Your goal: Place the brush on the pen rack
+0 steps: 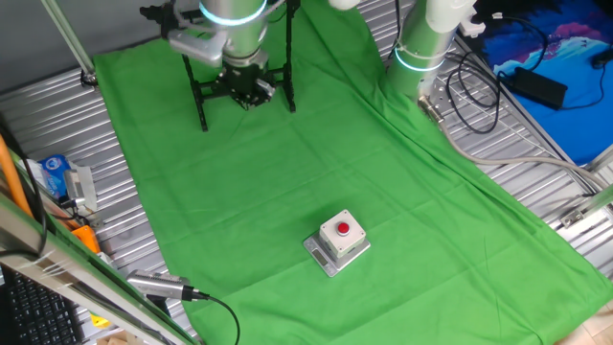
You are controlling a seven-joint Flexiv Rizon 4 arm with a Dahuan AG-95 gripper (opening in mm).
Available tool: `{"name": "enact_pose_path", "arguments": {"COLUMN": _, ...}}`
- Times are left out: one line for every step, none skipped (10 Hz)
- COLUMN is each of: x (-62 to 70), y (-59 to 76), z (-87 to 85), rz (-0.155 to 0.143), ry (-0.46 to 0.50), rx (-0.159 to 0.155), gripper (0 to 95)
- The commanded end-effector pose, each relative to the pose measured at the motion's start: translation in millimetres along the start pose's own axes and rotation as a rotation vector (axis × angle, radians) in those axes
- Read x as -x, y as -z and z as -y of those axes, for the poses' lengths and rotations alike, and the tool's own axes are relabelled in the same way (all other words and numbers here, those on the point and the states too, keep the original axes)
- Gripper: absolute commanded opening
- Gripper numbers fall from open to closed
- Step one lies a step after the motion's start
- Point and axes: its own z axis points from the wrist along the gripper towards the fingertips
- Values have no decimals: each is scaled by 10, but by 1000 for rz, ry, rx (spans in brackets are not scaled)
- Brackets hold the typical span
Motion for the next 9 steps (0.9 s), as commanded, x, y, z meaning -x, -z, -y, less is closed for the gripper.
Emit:
{"name": "enact_pose_path", "arguments": {"x": -16, "y": 1, "z": -3, "rz": 53, "ry": -21, "rx": 34, "gripper": 0}}
{"name": "enact_pose_path", "arguments": {"x": -16, "y": 1, "z": -3, "rz": 51, "ry": -22, "rx": 30, "gripper": 0}}
{"name": "enact_pose_path", "arguments": {"x": -19, "y": -1, "z": -5, "rz": 51, "ry": -16, "rx": 29, "gripper": 0}}
{"name": "enact_pose_path", "arguments": {"x": -22, "y": -3, "z": -7, "rz": 50, "ry": -10, "rx": 28, "gripper": 0}}
{"name": "enact_pose_path", "arguments": {"x": -22, "y": -3, "z": -7, "rz": 50, "ry": -10, "rx": 28, "gripper": 0}}
{"name": "enact_pose_path", "arguments": {"x": -22, "y": -3, "z": -7, "rz": 50, "ry": -7, "rx": 29, "gripper": 0}}
{"name": "enact_pose_path", "arguments": {"x": -22, "y": -3, "z": -7, "rz": 50, "ry": -6, "rx": 29, "gripper": 0}}
{"name": "enact_pose_path", "arguments": {"x": -29, "y": -6, "z": -12, "rz": 52, "ry": 1, "rx": 31, "gripper": 0}}
{"name": "enact_pose_path", "arguments": {"x": -29, "y": -6, "z": -12, "rz": 53, "ry": 13, "rx": 40, "gripper": 0}}
